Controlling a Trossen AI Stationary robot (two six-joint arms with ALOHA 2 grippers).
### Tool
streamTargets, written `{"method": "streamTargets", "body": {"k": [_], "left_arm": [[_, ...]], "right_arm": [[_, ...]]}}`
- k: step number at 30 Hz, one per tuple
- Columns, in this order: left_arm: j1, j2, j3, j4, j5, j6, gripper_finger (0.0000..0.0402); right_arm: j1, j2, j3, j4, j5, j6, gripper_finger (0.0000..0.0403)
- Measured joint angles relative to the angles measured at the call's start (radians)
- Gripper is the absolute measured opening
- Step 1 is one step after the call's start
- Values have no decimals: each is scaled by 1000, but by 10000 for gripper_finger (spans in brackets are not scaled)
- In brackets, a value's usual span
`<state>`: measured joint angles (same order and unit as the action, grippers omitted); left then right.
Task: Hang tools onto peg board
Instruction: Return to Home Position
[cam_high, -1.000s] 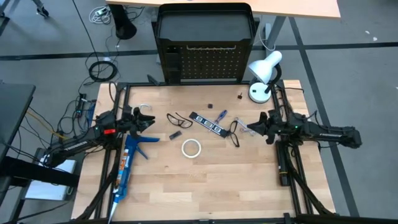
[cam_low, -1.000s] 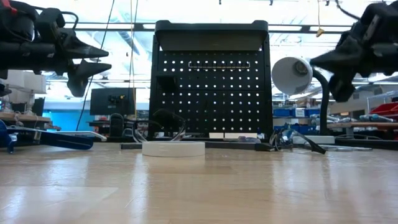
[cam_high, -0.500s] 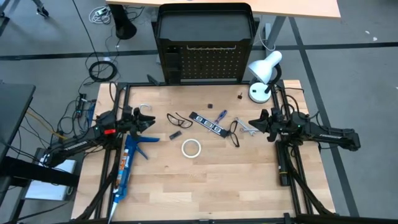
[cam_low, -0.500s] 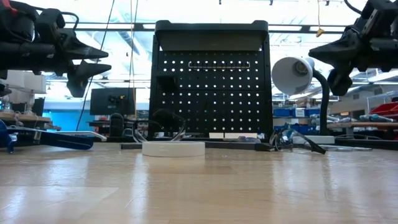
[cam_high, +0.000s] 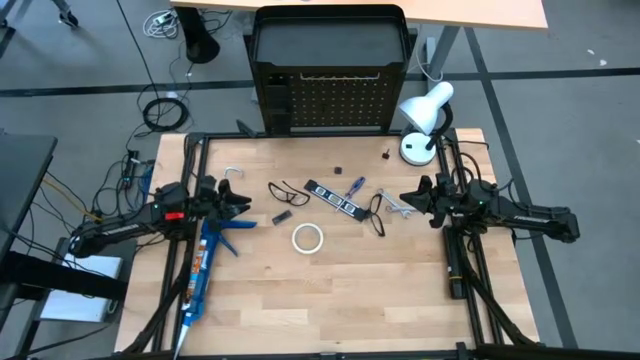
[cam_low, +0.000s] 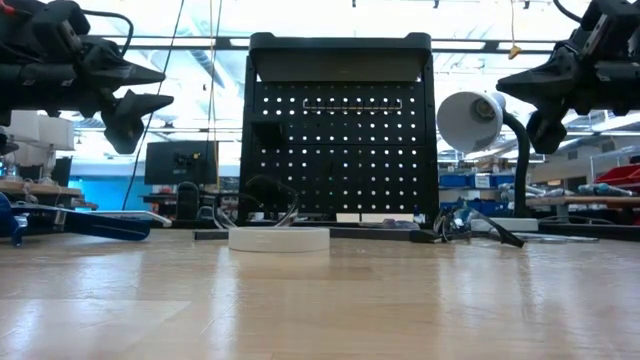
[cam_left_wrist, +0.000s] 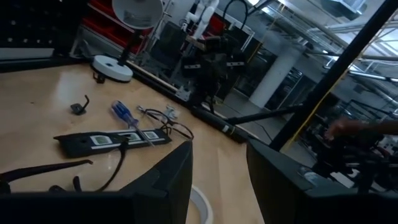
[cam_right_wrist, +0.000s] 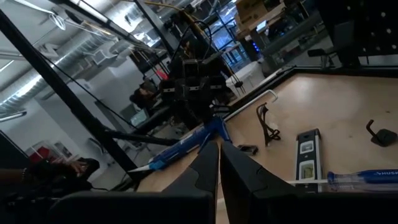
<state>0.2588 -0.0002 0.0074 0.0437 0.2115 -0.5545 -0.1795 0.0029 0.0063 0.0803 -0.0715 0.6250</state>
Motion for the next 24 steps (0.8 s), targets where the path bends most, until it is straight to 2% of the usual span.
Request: {"method": "streamTargets", "body": {"k": [24], "left_arm": [[-6, 0, 0, 15, 1, 0, 156]], "right_arm": [[0, 1, 0, 0, 0, 0, 26]]}}
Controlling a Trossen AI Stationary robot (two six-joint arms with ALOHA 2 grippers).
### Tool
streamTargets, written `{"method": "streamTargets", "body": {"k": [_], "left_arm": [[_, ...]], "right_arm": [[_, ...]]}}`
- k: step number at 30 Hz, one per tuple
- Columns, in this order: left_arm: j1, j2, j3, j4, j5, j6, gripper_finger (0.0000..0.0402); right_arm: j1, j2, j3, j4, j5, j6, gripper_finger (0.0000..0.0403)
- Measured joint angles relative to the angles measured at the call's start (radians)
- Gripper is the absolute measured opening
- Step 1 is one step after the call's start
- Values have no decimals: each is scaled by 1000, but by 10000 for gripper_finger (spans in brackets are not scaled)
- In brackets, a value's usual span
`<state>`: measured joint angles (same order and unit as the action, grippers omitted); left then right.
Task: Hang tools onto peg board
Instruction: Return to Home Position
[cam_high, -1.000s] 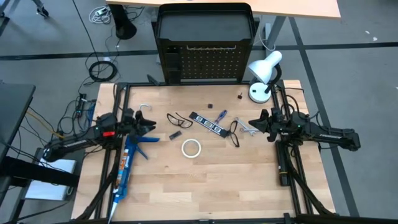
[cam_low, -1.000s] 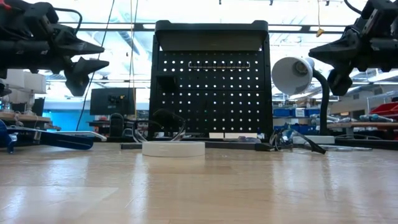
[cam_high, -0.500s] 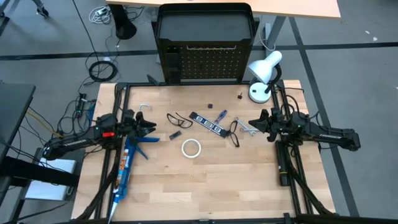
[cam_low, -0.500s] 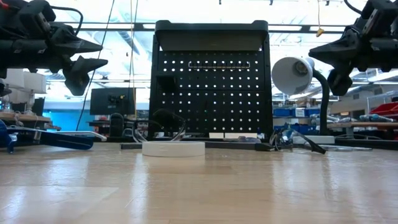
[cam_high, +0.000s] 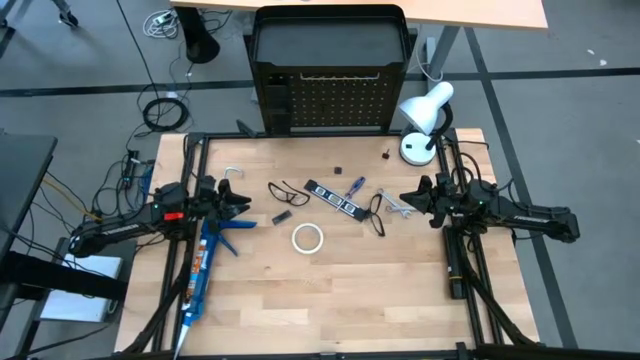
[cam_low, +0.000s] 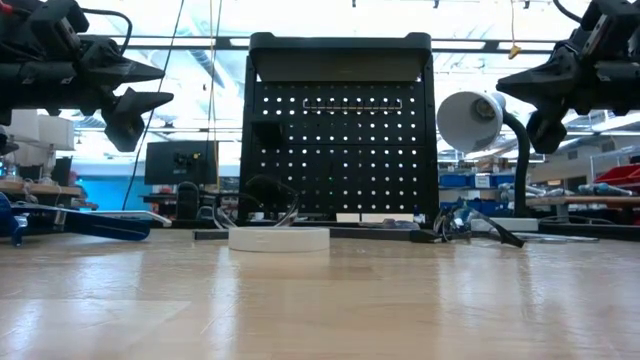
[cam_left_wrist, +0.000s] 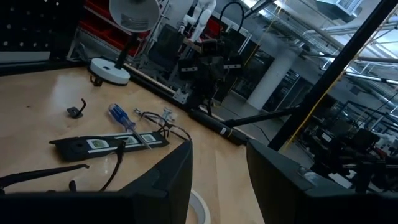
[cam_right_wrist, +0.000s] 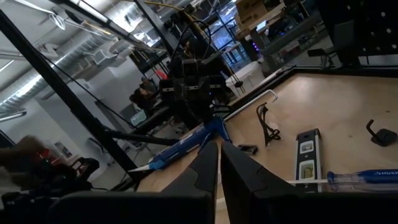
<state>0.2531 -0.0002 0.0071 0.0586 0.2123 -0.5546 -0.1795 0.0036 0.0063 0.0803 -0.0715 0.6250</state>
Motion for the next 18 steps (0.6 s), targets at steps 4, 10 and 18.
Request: {"method": "streamTargets", "body": {"k": [4, 10, 18], "left_arm": [[0, 0, 0, 0, 0, 0, 156], [0, 0, 0, 0, 0, 0, 156], [0, 0, 0, 0, 0, 0, 156]], "right_arm": [[0, 0, 0, 0, 0, 0, 24], [0, 0, 0, 0, 0, 0, 24], [0, 0, 0, 0, 0, 0, 26]]}}
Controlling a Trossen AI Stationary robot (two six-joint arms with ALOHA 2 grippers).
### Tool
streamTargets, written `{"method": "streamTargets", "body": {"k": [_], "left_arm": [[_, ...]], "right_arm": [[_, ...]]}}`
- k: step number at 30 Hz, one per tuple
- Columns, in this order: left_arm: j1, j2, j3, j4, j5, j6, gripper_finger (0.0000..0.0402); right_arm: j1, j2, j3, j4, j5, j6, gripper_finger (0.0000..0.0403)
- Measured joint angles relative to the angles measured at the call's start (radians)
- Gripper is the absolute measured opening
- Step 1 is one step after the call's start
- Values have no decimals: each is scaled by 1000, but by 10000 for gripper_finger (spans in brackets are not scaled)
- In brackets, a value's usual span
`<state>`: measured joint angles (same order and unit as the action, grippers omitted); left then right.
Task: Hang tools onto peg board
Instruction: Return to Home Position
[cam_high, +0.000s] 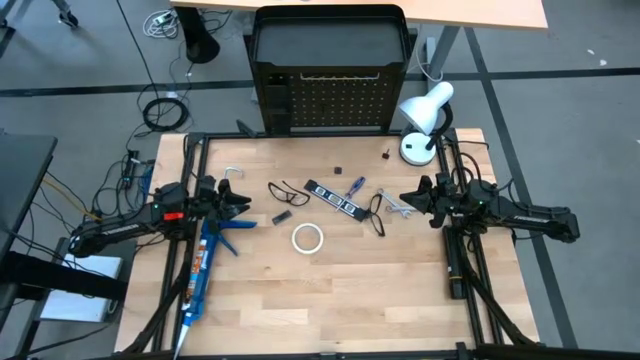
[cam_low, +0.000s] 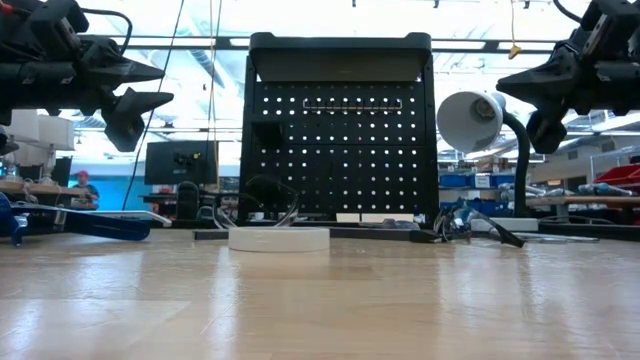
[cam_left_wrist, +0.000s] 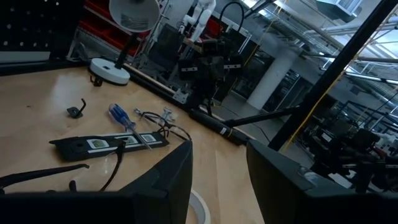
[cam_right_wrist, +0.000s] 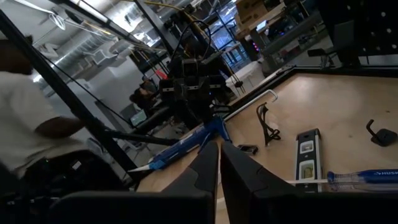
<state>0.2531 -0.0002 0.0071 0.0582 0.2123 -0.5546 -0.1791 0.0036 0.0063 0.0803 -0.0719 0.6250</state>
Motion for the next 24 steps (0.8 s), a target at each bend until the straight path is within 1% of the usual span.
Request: {"method": "streamTargets", "body": {"k": [24], "left_arm": [[0, 0, 0, 0, 0, 0, 156]], "right_arm": [[0, 0, 0, 0, 0, 0, 24]]}}
